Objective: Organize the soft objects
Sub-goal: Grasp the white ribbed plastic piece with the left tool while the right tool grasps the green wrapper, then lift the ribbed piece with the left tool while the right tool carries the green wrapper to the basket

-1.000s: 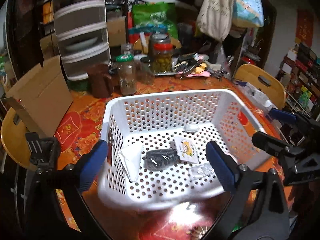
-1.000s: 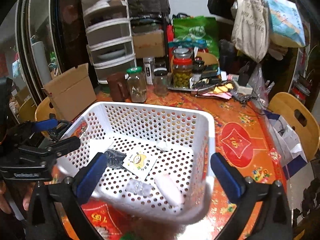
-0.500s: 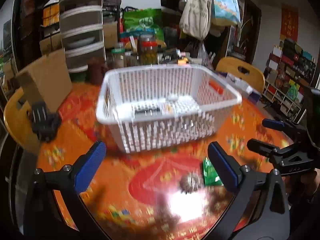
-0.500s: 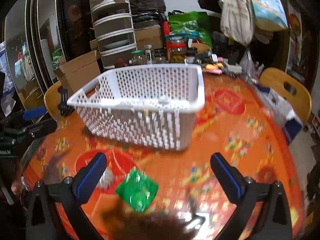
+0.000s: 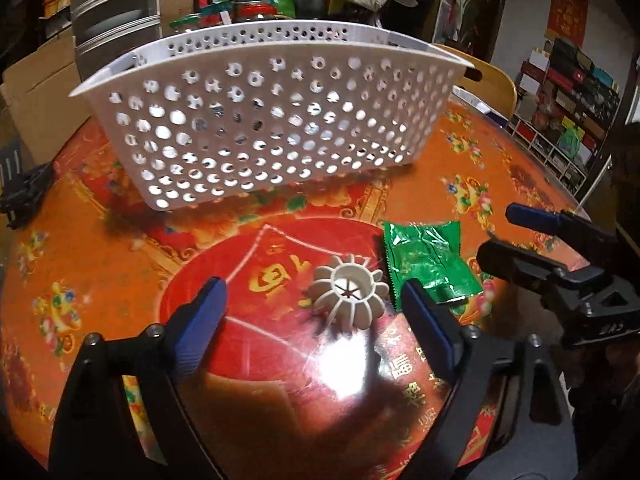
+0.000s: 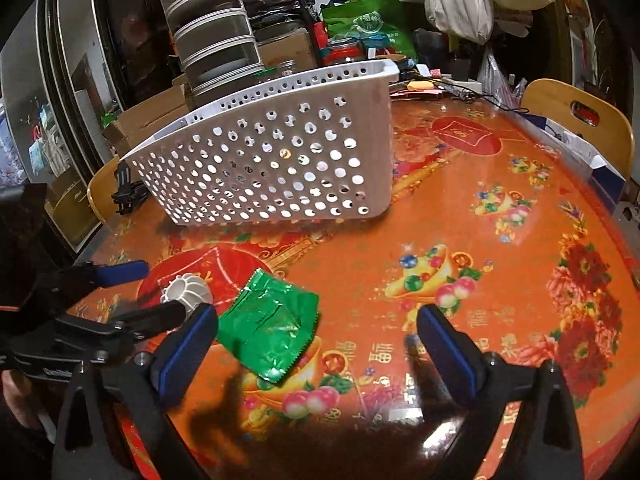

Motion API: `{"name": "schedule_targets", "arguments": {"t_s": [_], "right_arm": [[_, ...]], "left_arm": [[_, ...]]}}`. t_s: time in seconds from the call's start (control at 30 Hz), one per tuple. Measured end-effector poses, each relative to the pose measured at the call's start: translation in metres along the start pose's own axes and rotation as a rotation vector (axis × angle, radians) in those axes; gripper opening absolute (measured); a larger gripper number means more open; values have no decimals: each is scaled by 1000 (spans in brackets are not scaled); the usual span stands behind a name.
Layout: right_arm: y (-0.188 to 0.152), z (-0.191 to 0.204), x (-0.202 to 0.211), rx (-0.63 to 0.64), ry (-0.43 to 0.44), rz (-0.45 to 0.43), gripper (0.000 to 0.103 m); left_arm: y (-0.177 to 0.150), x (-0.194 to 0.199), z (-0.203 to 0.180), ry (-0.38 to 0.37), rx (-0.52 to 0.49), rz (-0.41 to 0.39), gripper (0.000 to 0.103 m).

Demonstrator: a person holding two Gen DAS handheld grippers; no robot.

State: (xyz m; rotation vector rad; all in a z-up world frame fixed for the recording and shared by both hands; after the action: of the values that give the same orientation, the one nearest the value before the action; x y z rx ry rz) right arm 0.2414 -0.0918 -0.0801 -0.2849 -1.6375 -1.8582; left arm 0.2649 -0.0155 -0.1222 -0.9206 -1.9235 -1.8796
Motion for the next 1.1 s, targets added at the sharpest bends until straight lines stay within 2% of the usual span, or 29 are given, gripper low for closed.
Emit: {"name": "schedule_targets", "arguments": {"t_s": [0.07,0.23,0.37,0.53,0.7,0.77,0.93,1.1], "right_arm": [[1,0,-1,0,8,-1,100],[1,6,-2,16,17,1,99],[-2,18,-4,62,25,15,99],[-9,37,-14,137,36,59,99],[-14,46,-30,167,30,119,98],[-17,49,-37,184,23,148,88],[-26,57,-45,276,-40,176,81],[-26,60,-47,274,-33,169,74]], "left_arm": [[-3,-5,-5,-2,-21,4,73],[-10,-15,-18,-36,-55,10,43],[-5,-10,-14,-20,-64,-21,42],[-1,1,23,42,-34,-48,42],[-7,3,46,-23,74,-33,42],[-8,2,47,-36,76,-32,42],[-8,1,45,-55,81,-31,42],[-9,1,45,-66,101,-33,42]]}}
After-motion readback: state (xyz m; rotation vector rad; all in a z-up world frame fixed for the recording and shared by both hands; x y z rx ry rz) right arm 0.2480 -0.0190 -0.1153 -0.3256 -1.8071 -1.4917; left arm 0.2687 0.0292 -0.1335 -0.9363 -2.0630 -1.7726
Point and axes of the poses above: each gripper's, at about its wrist camera, not at the fingertips, and x roughly against the way its jaws point, z to its left, y to its top, the point moved 9 cm from there along -x, roughly the way its jaws point, and after that the axes turned 11 degrees about -z, right-handed, at the moved point
